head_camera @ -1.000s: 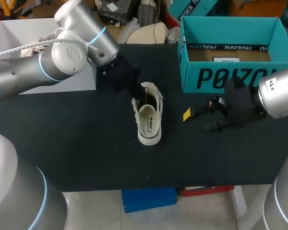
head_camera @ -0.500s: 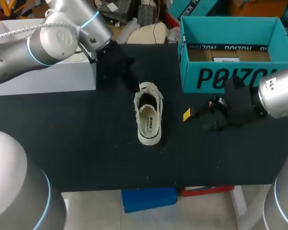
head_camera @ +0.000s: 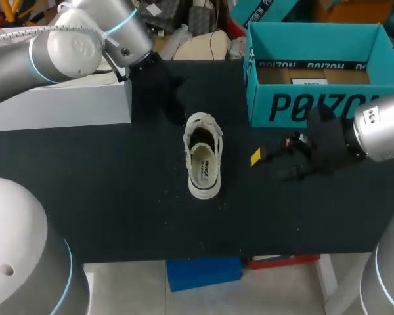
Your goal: Take the shoe out of the shoebox, open the shoe tongue, remove and reinsert the insole, then place the shoe into the shoebox
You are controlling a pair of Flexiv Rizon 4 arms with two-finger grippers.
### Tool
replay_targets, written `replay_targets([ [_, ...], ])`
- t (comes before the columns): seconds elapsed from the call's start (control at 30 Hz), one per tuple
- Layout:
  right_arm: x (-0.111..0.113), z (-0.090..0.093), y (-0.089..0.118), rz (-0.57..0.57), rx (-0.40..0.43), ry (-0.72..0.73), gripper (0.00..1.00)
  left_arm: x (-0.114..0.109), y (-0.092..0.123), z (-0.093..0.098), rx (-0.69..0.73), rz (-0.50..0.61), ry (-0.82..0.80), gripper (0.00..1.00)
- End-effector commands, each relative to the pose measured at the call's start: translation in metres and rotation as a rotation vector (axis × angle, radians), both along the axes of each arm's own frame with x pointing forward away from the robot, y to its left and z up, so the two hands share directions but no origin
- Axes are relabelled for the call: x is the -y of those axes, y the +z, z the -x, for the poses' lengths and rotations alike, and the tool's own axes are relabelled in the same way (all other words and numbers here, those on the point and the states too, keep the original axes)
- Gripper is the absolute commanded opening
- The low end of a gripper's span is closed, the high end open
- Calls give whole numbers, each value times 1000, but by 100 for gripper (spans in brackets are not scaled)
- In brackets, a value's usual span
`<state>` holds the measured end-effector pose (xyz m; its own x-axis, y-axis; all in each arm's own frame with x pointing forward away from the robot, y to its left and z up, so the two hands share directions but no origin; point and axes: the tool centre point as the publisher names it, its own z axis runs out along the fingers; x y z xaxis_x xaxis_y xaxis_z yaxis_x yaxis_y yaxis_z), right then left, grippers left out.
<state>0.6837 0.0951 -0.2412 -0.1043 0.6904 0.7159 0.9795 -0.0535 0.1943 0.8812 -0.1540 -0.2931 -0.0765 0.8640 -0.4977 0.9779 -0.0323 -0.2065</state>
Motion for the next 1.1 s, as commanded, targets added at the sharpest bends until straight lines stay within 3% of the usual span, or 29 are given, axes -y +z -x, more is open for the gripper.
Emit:
replay_targets([
  [0.03, 0, 0, 0, 1, -1, 0, 100, -1, 2, 4, -54, 57, 54, 0],
  [0.3, 0, 0, 0, 1, -1, 0, 100, -12, 9, 20, -335, 169, 454, 0],
  [0.53, 0, 0, 0, 1, -1, 0, 100, -41, 25, 41, -581, 287, 851, 0],
  [0.57, 0, 0, 0, 1, -1, 0, 100, -47, 27, 42, -592, 302, 897, 9],
  [0.6, 0, 0, 0, 1, -1, 0, 100, -53, 28, 44, -617, 308, 920, 39],
  [0.63, 0, 0, 0, 1, -1, 0, 100, -53, 28, 44, -617, 308, 920, 100],
  [1.1, 0, 0, 0, 1, -1, 0, 100, -53, 28, 44, -617, 308, 920, 100],
])
